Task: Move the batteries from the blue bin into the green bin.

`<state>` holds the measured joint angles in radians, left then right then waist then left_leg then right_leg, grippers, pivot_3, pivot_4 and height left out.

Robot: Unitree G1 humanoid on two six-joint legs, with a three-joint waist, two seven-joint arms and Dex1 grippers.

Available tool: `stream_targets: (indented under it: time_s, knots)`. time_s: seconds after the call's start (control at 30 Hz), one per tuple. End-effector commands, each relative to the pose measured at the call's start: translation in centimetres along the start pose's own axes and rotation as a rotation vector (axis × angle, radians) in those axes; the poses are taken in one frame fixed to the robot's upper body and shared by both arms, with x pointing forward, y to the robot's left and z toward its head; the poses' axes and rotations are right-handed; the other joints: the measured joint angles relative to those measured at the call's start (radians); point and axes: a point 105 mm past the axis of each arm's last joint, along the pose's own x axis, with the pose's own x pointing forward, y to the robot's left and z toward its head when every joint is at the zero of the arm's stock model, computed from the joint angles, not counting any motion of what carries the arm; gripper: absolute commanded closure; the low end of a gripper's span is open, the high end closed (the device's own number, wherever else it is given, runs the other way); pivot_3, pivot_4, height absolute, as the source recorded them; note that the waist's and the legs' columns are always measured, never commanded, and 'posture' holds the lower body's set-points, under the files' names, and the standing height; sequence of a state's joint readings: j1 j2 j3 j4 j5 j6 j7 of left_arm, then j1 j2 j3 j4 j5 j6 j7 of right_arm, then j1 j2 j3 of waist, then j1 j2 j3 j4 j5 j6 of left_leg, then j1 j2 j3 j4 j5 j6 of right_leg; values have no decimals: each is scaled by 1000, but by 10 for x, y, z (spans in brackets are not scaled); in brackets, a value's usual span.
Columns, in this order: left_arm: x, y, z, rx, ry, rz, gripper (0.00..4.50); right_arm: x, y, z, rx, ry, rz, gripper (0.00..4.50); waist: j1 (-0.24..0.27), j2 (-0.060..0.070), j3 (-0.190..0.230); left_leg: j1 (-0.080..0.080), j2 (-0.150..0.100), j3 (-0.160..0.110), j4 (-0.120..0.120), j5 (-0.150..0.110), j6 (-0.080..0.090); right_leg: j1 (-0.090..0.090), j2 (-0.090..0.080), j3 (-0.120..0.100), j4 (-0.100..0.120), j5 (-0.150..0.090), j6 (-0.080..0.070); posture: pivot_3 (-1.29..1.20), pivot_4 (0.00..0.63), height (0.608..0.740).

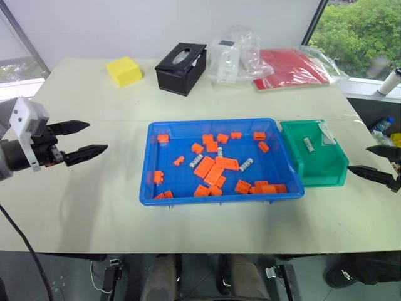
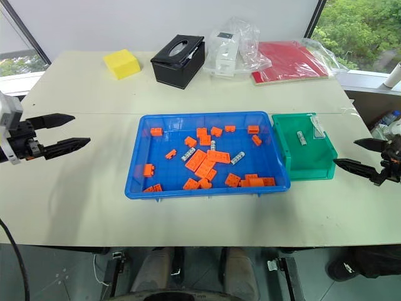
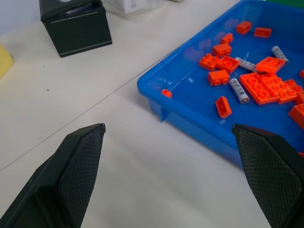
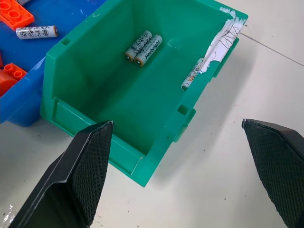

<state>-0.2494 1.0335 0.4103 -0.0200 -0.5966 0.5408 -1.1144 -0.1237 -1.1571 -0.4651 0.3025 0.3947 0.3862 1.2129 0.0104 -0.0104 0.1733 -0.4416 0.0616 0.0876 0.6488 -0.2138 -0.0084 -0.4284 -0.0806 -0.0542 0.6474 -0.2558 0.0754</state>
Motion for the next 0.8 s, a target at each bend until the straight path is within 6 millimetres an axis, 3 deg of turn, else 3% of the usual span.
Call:
stream_targets:
  time_s: [0.03,0.47,0.6,0.7,0.8]
  knots:
    - [-1,-1,11,57,-19,4,0,-5,-2,7,-27,-25,-16,52,0,0,0,0,0,0,0,0,0,0,0,0,0,0,0,0,150,736]
    - [7,-3,15,45,-41,-1,0,-3,-5,6,-8,-27,-24,52,0,0,0,0,0,0,0,0,0,0,0,0,0,0,1,0,150,736]
    - [11,-10,19,68,-52,-33,0,1,-9,16,-39,-33,-35,52,-1,0,0,0,0,0,0,0,0,0,0,0,0,1,1,0,150,736]
    - [17,-21,26,71,-63,-97,0,9,-1,49,-106,-89,21,52,-3,0,0,0,0,0,0,0,0,0,0,0,0,1,1,0,150,736]
    - [23,-35,30,72,-63,-177,0,25,22,91,-184,-175,127,52,-11,2,1,0,0,0,0,0,0,0,0,0,1,1,1,0,150,736]
